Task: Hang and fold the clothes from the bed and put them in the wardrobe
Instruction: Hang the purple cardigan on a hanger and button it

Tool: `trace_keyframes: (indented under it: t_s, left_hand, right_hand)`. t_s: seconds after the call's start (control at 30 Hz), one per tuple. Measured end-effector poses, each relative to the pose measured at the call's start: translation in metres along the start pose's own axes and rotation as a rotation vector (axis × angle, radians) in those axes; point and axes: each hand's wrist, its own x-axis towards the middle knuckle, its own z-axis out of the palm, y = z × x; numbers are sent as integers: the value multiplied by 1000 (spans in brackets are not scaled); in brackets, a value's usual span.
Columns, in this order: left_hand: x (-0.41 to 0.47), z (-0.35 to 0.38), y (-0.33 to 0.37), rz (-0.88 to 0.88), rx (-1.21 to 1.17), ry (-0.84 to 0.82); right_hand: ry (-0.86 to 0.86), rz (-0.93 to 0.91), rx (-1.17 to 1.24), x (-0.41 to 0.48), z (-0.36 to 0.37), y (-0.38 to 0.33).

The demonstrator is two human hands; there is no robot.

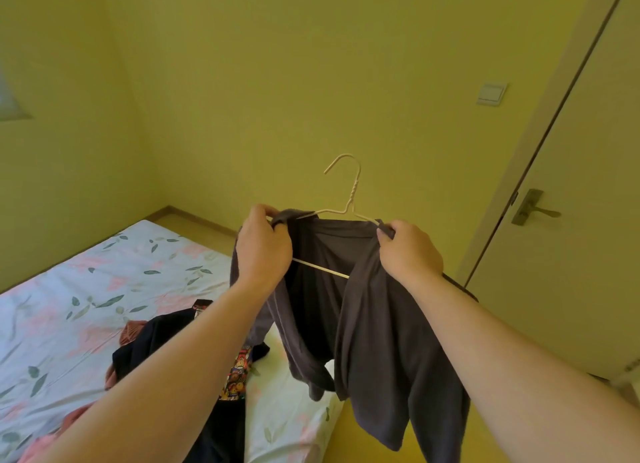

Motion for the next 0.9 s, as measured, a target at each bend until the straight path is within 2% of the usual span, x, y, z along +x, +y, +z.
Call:
trace_keyframes:
  t_s: [0.07, 0.2, 0.6, 0.7, 0.8, 0.9]
  left_hand:
    - [-8, 1, -2, -32, -58, -28]
    - [-3, -6, 4, -83, -177, 58]
    - [53, -41, 74, 33, -208, 146]
    - [41, -38, 76, 99, -147, 74]
    - [18, -25, 57, 205, 22, -19]
    - [-3, -10, 35, 299, 243, -218]
  right_hand:
    - [35, 30, 15, 0, -4, 0]
    - [50, 101, 28, -1, -9, 7]
    - [-83, 158, -14, -10, -6, 17]
    - [-22, 166, 52, -10, -7, 13]
    - [72, 122, 137, -9, -10, 6]
    - [149, 32, 130, -10, -17, 0]
